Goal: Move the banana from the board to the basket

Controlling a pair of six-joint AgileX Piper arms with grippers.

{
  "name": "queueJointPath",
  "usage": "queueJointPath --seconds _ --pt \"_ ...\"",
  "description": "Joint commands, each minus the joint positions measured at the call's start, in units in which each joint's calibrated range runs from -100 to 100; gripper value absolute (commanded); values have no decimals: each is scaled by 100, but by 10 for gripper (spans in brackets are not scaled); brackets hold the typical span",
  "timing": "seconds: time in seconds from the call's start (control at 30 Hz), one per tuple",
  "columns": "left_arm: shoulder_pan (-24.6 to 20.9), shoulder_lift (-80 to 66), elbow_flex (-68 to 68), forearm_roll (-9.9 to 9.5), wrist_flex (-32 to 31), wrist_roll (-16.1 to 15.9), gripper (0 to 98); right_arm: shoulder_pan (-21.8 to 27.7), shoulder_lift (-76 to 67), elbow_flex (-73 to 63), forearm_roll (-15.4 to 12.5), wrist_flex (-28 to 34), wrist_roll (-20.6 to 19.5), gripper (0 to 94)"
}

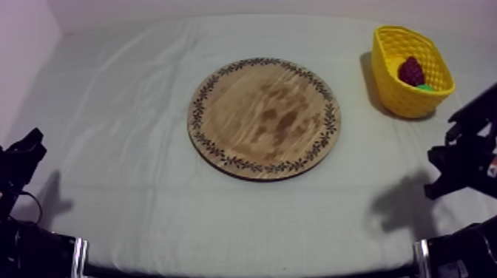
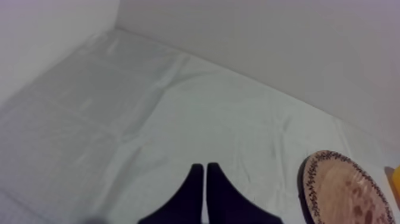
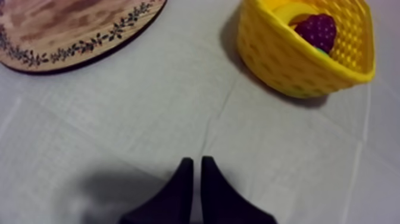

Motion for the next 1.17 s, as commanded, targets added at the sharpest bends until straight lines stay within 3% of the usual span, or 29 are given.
queueJointPath --seconds 0.0,0.17,0.37,0.5,0.67,1.13 --pt "-1 0 2 -2 -2 -1 1 -9 -1438 146 -15 300 -345 28" --pt "-1 0 2 -2 -2 1 1 12 -2416 169 -78 813 -630 10" --pt "-1 0 2 -2 -2 3 1 134 -2752 318 -137 667 -1004 6" --pt "-1 0 2 -2 -2 3 1 163 -2787 502 -220 -109 -619 4" --pt "-1 0 2 -2 -2 4 1 174 -2796 553 -245 -332 -81 4" --pt "-1 0 2 -2 -2 4 1 176 -2797 564 -250 -369 -78 4"
